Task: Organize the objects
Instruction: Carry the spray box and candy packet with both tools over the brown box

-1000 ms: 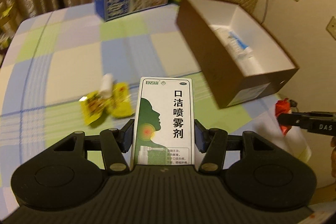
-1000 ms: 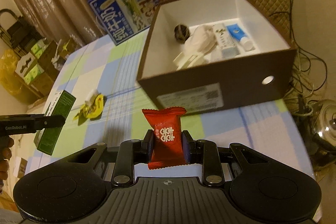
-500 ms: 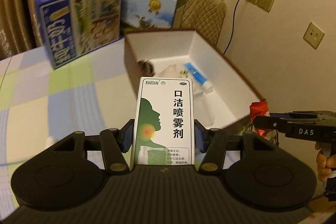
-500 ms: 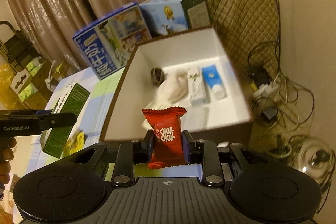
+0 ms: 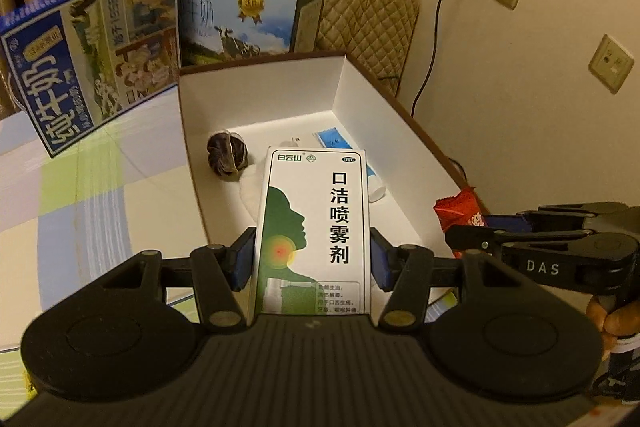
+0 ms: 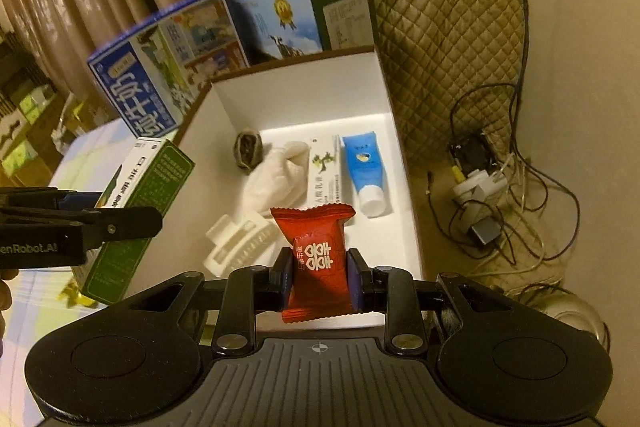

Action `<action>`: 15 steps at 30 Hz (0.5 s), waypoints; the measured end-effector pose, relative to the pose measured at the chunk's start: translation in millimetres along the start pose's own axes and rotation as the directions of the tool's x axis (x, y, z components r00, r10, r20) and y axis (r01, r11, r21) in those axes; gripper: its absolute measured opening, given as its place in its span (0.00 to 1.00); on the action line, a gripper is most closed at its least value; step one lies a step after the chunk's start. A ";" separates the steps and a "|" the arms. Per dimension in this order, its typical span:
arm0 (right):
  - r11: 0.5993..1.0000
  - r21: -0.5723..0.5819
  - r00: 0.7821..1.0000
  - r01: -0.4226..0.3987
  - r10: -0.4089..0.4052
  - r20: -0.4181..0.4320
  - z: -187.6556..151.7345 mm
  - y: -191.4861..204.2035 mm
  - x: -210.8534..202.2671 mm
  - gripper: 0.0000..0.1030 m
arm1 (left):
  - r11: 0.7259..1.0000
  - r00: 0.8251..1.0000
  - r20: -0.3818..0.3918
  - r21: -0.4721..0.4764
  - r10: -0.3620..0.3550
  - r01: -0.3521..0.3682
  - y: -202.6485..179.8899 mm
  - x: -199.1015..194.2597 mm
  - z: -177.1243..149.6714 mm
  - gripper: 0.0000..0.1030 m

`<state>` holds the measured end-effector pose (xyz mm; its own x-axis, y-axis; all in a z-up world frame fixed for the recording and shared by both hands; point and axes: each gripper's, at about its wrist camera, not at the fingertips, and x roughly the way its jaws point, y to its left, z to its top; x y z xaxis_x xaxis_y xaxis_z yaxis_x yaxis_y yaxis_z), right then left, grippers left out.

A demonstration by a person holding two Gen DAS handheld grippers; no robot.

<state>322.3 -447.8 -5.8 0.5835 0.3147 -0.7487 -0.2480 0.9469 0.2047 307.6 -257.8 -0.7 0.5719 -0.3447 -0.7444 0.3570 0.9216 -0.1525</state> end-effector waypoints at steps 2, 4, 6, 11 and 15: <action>1.000 -0.010 1.000 0.007 -0.007 -0.011 1.7 -1.7 5.8 0.24 | 1.000 1.000 -0.019 0.002 0.008 -0.008 -1.4 9.2 0.5 0.50; 1.000 -0.020 1.000 0.007 -0.008 -0.024 3.1 -3.6 11.6 0.24 | 1.000 0.999 -0.041 0.001 0.014 -0.014 -2.5 18.4 0.6 0.50; 1.000 -0.029 0.999 0.009 -0.010 -0.038 4.2 -4.9 17.4 0.24 | 1.000 0.998 -0.061 0.005 0.018 -0.018 -3.3 27.0 0.9 0.50; 0.999 -0.049 0.997 0.023 -0.026 -0.068 7.6 -7.6 28.5 0.24 | 0.999 0.994 -0.105 0.019 0.029 -0.028 -8.1 48.1 -0.7 0.50; 0.997 -0.070 0.995 0.034 -0.040 -0.087 8.6 -9.8 34.3 0.24 | 0.999 0.989 -0.144 0.038 0.044 -0.039 -12.6 64.1 -3.5 0.50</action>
<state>351.4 -445.7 -28.1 0.5232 0.2700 -0.8083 -0.2816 0.9500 0.1351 337.1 -290.9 -48.8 0.4748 -0.2745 -0.8362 0.3620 0.9269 -0.0988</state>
